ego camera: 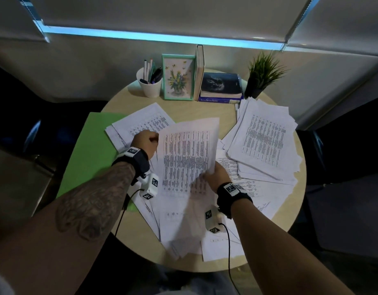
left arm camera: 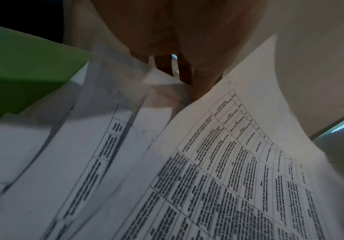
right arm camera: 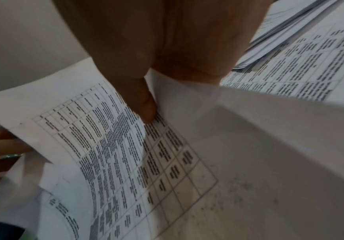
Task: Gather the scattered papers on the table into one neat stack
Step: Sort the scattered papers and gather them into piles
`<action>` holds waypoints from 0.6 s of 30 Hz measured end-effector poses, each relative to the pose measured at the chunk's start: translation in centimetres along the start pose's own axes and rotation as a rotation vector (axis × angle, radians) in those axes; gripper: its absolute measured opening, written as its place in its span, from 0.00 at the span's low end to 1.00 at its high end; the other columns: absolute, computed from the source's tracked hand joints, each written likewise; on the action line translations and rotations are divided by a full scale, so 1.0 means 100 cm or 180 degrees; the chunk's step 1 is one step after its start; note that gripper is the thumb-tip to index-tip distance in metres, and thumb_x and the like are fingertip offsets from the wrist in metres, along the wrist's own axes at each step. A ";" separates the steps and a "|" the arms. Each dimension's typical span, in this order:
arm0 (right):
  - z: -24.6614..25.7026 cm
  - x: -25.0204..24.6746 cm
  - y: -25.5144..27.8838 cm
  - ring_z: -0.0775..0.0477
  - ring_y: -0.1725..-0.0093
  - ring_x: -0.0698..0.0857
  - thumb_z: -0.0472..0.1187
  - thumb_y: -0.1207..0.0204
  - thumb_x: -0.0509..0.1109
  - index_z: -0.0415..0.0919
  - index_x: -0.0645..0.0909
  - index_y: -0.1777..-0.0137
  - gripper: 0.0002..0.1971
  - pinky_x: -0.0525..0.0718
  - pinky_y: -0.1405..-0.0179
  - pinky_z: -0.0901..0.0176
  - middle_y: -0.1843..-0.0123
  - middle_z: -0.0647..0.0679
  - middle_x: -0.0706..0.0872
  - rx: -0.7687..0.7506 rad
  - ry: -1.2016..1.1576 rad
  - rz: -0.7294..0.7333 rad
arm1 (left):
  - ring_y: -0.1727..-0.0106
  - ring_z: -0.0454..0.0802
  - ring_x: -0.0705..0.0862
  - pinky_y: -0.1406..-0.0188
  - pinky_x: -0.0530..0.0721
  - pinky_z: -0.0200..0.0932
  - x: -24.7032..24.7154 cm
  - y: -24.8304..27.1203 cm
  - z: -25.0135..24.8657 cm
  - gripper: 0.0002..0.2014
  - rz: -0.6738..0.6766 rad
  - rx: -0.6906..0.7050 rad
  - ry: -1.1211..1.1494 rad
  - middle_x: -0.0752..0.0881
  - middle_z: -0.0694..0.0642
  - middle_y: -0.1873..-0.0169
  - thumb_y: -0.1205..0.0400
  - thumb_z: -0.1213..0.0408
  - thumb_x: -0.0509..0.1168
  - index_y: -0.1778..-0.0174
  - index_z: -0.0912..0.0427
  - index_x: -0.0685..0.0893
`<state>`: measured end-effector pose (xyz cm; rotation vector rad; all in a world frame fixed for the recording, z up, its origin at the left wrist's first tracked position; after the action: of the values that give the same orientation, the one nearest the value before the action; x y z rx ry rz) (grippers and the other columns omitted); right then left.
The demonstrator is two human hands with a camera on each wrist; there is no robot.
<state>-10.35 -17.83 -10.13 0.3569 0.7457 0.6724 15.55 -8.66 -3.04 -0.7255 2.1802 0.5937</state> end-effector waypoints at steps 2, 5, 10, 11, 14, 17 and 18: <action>0.003 0.001 -0.001 0.41 0.51 0.84 0.35 0.24 0.71 0.38 0.79 0.39 0.14 0.79 0.55 0.56 0.51 0.45 0.85 -0.0014 -0.0018 -0.0031 | 0.58 0.61 0.81 0.59 0.72 0.42 -0.006 -0.003 -0.005 0.09 -0.0139 0.0133 -0.0055 0.81 0.60 0.65 0.19 0.71 0.62 0.58 0.65 0.89; 0.002 -0.008 0.000 0.42 0.55 0.82 0.36 0.22 0.67 0.38 0.80 0.40 0.12 0.76 0.57 0.57 0.51 0.42 0.86 -0.0040 0.0198 -0.0248 | 0.47 0.66 0.83 0.48 0.82 0.51 -0.015 -0.004 -0.010 0.09 -0.0366 0.0218 -0.0122 0.87 0.64 0.50 0.21 0.71 0.65 0.52 0.62 0.91; -0.005 -0.020 0.000 0.41 0.58 0.81 0.33 0.22 0.65 0.38 0.82 0.43 0.10 0.77 0.61 0.58 0.57 0.44 0.83 0.0045 0.0263 -0.0314 | 0.52 0.57 0.84 0.49 0.80 0.47 -0.004 -0.013 -0.010 0.09 0.0030 0.0027 0.0576 0.87 0.66 0.57 0.21 0.69 0.62 0.54 0.69 0.85; -0.003 -0.019 0.000 0.40 0.58 0.82 0.32 0.23 0.66 0.37 0.82 0.44 0.09 0.80 0.62 0.57 0.57 0.43 0.84 0.0042 0.0212 -0.0277 | 0.55 0.53 0.80 0.53 0.76 0.43 -0.004 -0.012 -0.014 0.09 0.0110 0.0007 0.0643 0.84 0.64 0.61 0.21 0.68 0.63 0.57 0.70 0.85; 0.005 -0.017 0.000 0.38 0.53 0.86 0.31 0.26 0.69 0.36 0.80 0.42 0.12 0.86 0.55 0.49 0.52 0.39 0.87 0.0005 0.0082 -0.0213 | 0.59 0.46 0.78 0.56 0.74 0.36 0.003 -0.009 -0.024 0.08 0.0469 -0.0107 0.0992 0.84 0.57 0.63 0.18 0.74 0.63 0.58 0.68 0.89; 0.012 -0.012 -0.003 0.38 0.49 0.86 0.32 0.27 0.71 0.36 0.78 0.38 0.17 0.84 0.54 0.53 0.47 0.39 0.86 -0.0027 -0.0145 -0.0139 | 0.79 0.43 0.81 0.74 0.80 0.34 0.017 -0.003 -0.032 0.28 0.1030 -0.0634 0.2141 0.83 0.51 0.80 0.14 0.78 0.54 0.79 0.63 0.88; 0.016 -0.011 -0.002 0.38 0.49 0.86 0.32 0.27 0.71 0.37 0.78 0.38 0.17 0.84 0.54 0.53 0.47 0.40 0.86 -0.0043 -0.0166 -0.0130 | 0.78 0.45 0.82 0.71 0.82 0.37 0.018 -0.004 -0.034 0.28 0.1092 -0.0694 0.2276 0.83 0.52 0.80 0.14 0.77 0.54 0.79 0.61 0.89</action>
<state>-9.74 -18.80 -8.58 0.3449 0.6970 0.6271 13.04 -11.54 -2.44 -0.7581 2.9732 0.8498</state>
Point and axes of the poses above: each hand's wrist, its own y-axis away from the middle knuckle, its own x-axis out of the palm, z = x × y, the point moved 10 cm from there along -y, towards the middle knuckle
